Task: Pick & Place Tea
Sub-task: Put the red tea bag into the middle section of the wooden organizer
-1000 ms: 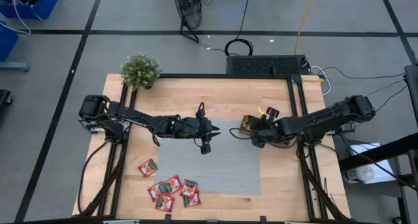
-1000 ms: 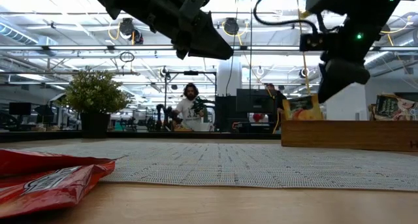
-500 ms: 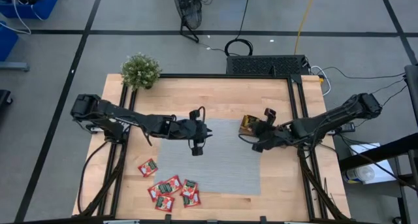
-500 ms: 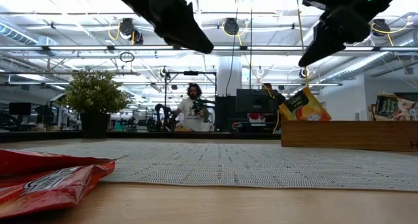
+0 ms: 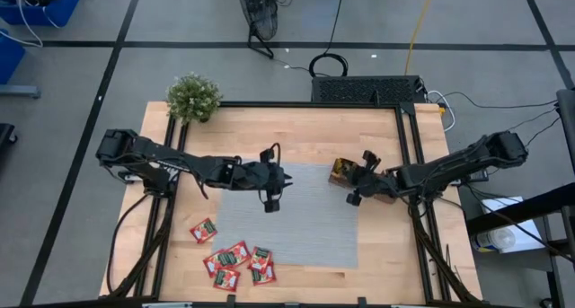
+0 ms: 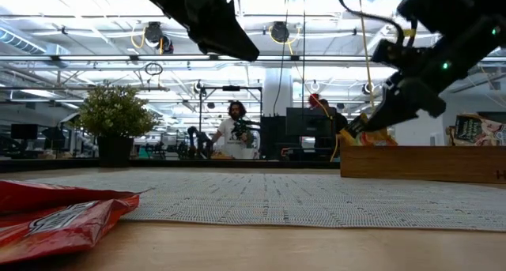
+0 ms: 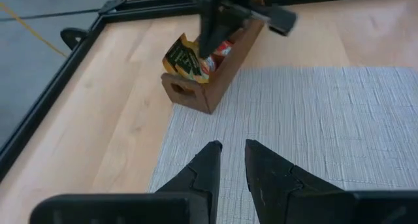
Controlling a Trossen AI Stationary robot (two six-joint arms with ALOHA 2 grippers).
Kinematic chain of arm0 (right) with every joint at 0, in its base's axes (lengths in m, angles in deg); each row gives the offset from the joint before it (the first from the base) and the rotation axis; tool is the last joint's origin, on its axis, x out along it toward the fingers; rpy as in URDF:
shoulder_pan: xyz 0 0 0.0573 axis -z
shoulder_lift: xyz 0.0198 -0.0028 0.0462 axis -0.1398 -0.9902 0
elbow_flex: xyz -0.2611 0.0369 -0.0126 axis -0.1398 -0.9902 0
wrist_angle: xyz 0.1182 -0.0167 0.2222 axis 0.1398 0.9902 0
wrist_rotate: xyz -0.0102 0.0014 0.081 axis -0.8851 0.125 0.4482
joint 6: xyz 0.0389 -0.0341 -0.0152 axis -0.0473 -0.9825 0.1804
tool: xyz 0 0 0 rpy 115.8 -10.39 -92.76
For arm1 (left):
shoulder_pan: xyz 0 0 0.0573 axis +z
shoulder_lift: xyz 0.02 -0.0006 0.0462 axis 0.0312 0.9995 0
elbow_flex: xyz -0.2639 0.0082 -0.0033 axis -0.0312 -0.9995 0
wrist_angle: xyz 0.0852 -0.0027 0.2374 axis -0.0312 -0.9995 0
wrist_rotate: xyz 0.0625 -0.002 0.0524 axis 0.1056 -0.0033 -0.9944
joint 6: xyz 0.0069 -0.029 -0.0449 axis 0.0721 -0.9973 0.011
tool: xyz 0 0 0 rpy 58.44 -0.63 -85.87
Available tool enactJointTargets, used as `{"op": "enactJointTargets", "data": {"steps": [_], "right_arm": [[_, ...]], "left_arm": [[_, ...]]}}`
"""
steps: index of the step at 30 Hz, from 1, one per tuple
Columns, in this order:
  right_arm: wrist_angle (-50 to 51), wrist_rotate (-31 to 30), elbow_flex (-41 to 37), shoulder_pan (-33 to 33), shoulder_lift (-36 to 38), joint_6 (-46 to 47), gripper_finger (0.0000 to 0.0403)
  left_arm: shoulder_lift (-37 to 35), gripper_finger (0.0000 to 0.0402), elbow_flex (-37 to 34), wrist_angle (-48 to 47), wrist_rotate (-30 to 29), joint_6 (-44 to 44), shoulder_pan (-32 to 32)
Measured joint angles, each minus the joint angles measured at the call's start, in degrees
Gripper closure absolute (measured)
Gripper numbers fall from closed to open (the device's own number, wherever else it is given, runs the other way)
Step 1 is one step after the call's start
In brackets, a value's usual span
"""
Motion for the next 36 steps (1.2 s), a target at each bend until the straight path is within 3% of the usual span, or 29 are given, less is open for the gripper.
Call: {"op": "enactJointTargets", "data": {"steps": [15,20,22,27,31,34,36], "right_arm": [[-13.27,1.86,-1.15,-4.51,3.64,-7.04,0.0403],[-16.2,5.54,-1.13,-6.28,7.45,-10.79,0.0403],[-16.05,6.06,-1.15,-6.47,8.63,-11.65,0.0403],[-14.8,6.1,-1.15,-6.61,10.25,-13.12,0.0403],[-14.8,6.19,-1.31,-6.62,10.2,-13.47,0.0403],[-15.31,7.59,-3.51,-6.63,10.16,-12.0,0.0403],[-16.93,9.07,-5.7,-6.63,10.1,-11.63,0.0403]], "left_arm": [[0.0,0.0323,0.02,-1.51,0.12,-0.88,0.2],[0.02,0.0323,0.91,-10.65,11.08,-9.34,-1.08],[0.09,0.0323,2.81,-18.19,11.5,-15.86,-3.1],[0.1,0.0314,8.08,-36.43,5.32,-33.51,-11.48],[0.09,0.029,9.07,-52.87,2.79,-53.69,-18.57],[0.09,0.0258,6.86,-64.6,5.96,-72.23,-23.08],[0.09,0.0231,4.82,-67.07,10.29,-80.37,-25.89]]}}
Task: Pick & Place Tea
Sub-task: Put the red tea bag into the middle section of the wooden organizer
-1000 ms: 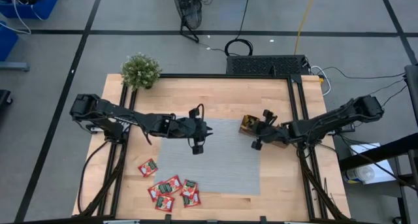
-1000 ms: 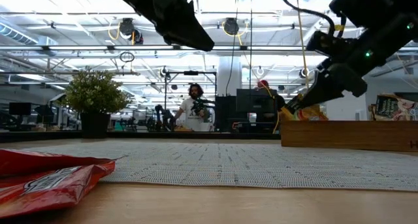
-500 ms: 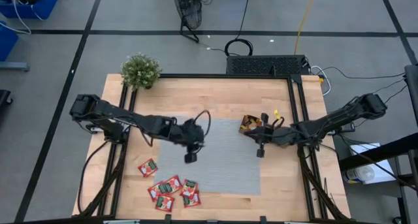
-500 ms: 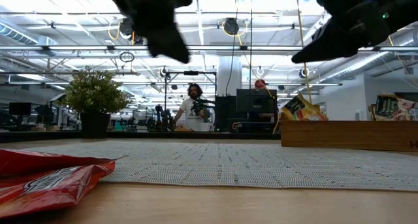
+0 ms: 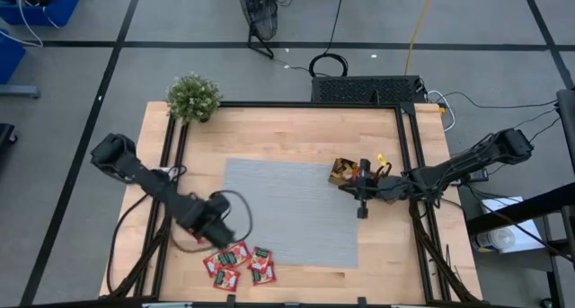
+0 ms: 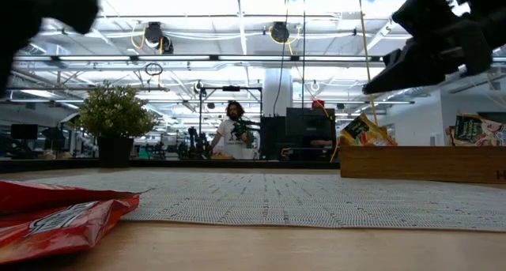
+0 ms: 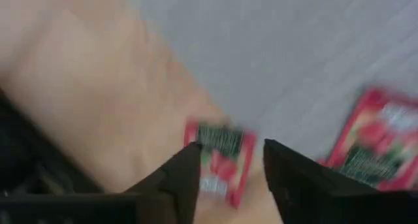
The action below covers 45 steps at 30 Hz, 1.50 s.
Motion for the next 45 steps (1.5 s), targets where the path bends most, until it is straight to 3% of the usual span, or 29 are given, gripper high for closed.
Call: {"op": "enactJointTargets", "data": {"steps": [5,10,15,21,30,39,45], "right_arm": [[-9.69,0.14,-2.59,0.0,0.45,-5.15,0.0403],[-12.49,0.15,-2.61,0.0,0.89,-7.5,0.0403],[-12.47,0.15,-2.68,0.02,0.87,-7.65,0.0403],[-12.5,0.15,-2.68,0.02,0.85,-7.65,0.0403],[-12.47,0.15,-2.68,0.04,0.85,-8.79,0.0403],[-12.45,0.15,-2.68,0.04,0.83,-8.94,0.0403],[-12.44,0.13,-2.68,0.04,0.85,-8.93,0.0403]], "left_arm": [[0.0,0.0178,-4.08,4.59,2.32,-6.16,-6.2],[0.0,0.0162,-8.72,12.71,2.45,-10.71,-8.34],[0.0,0.0174,-14.2,16.64,4.8,-12.92,-9.4],[0.0,0.0185,-18.19,19.36,12.77,-15.22,-10.45],[0.08,0.0186,-18.55,20.59,9.48,-18.27,-12.93],[5.74,0.0205,-18.05,22.51,9.05,-17.2,-13.38],[5.7,0.0244,-18.07,23.3,9.05,-17.19,-13.16]]}}
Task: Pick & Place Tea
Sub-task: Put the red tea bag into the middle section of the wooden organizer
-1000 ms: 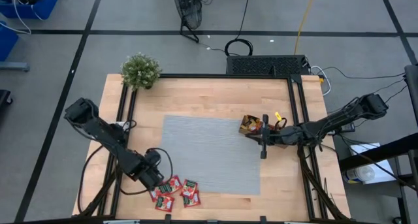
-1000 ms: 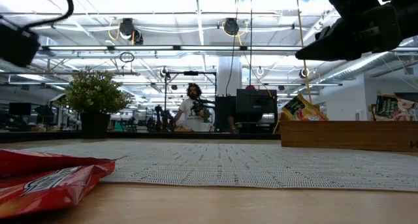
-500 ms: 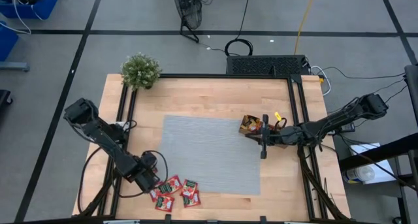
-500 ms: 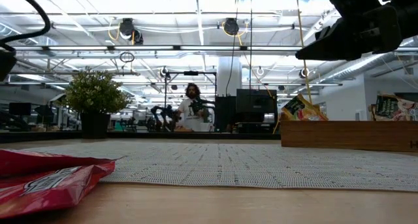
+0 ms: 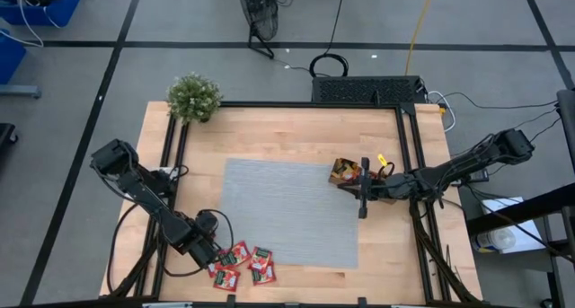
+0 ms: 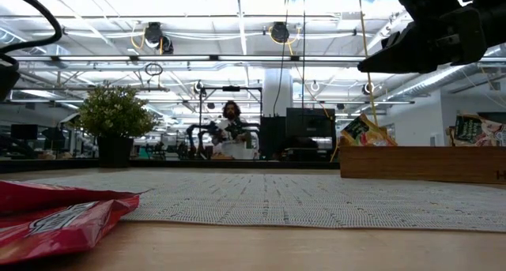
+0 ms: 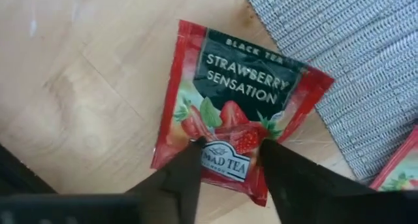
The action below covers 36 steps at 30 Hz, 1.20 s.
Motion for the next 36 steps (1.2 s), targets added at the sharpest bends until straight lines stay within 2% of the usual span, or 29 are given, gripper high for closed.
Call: {"op": "enactJointTargets", "data": {"steps": [7,10,13,16,19,21,24,26,29,31,33,36], "right_arm": [[-0.01,0.0,0.0,0.0,0.0,0.21,0.0403],[-0.01,0.0,0.0,0.0,0.0,0.26,0.0403],[-0.01,0.02,0.0,0.0,-0.02,1.23,0.0403],[0.01,0.0,0.0,0.0,-0.02,1.36,0.0403],[-0.03,0.02,0.0,0.0,-0.02,2.44,0.0403],[-0.9,0.01,-0.29,0.02,-0.04,2.97,0.0403],[-6.63,0.02,-2.36,0.29,-0.04,2.88,0.0403],[-12.54,0.0,-4.32,0.94,-0.04,2.9,0.0403],[-20.67,0.0,-7.2,2.51,-0.03,4.97,0.0403],[-22.58,0.0,-8.22,3.97,-0.12,6.73,0.0398],[-22.7,0.03,-8.37,5.5,-0.15,7.89,0.0382],[-23.16,1.84,-8.37,8.53,-0.26,9.77,0.0339]], "left_arm": [[-0.08,0.0379,-0.13,-1.19,0.56,2.95,0.24],[-0.46,0.0381,1.05,-2.74,0.8,3.19,0.94],[0.17,0.0382,6.33,-11.67,-1.21,7.26,2.77],[-0.43,0.0382,14.15,-19.49,-9.98,12.27,5.95],[-0.24,0.0382,20.82,-22.78,-26.74,21.17,9.52],[-0.43,0.0382,24.26,-21.78,-39.0,30.74,12.68],[0.58,0.0382,26.59,-14.45,-52.43,50.44,18.43],[0.53,0.0382,26.88,-3.57,-56.73,67.09,22.58],[1.57,0.0383,25.92,17.06,-58.03,91.61,28.55],[3.66,0.0383,25.64,29.62,-58.26,106.16,31.72],[5.7,0.0383,25.75,41.57,-58.2,119.25,33.97],[9.47,0.0383,25.86,55.53,-57.88,133.87,36.72]]}}
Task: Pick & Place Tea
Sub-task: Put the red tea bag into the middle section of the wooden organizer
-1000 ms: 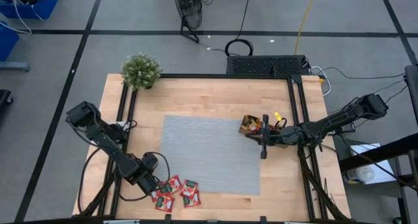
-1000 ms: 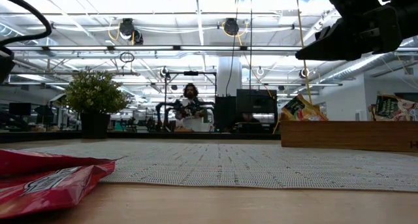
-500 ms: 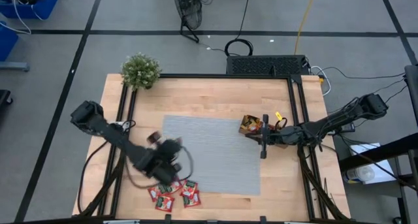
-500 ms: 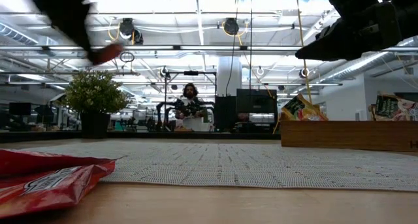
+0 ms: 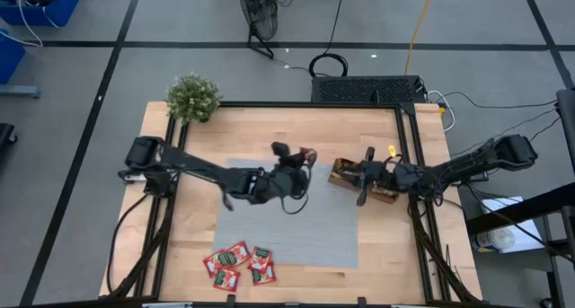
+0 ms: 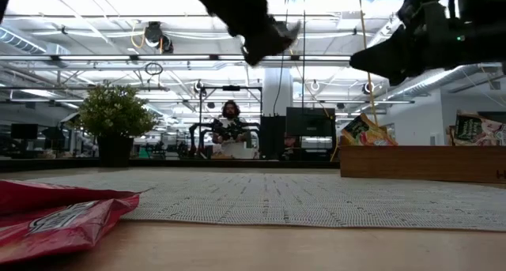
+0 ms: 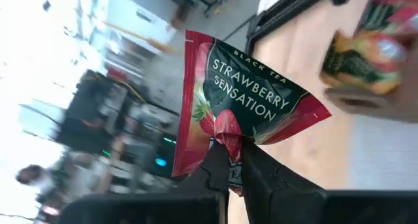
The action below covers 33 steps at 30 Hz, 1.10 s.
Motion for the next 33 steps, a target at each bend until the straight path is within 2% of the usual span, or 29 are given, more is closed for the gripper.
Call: {"op": "enactJointTargets", "data": {"steps": [3,6,10,13,16,26,33], "right_arm": [[-2.93,2.66,-0.02,3.94,-0.48,3.23,0.0284],[-6.03,2.87,0.0,8.05,-1.55,6.03,0.0238],[-6.88,10.32,0.82,13.17,-4.09,9.94,0.021],[-7.37,16.47,2.38,15.84,-7.22,12.69,0.0207],[-8.3,19.15,4.16,16.8,-10.59,12.72,0.0207],[-9.06,20.77,10.44,17.42,-18.07,12.18,0.0209],[-9.18,20.37,12.0,17.44,-20.74,12.35,0.0229]], "left_arm": [[3.99,0.0383,-0.11,8.28,0.0,10.47,2.1],[7.04,0.0383,-0.11,14.96,-0.9,16.75,3.37],[9.26,0.0383,0.11,19.92,-0.88,20.84,3.56],[9.4,0.0383,0.11,21.03,-0.19,21.16,3.52],[9.4,0.0383,0.11,21.22,-0.04,21.2,3.56],[9.4,0.0383,0.15,20.77,0.17,20.72,3.54],[9.4,0.0383,0.22,19.11,-0.19,19.69,3.56]]}}
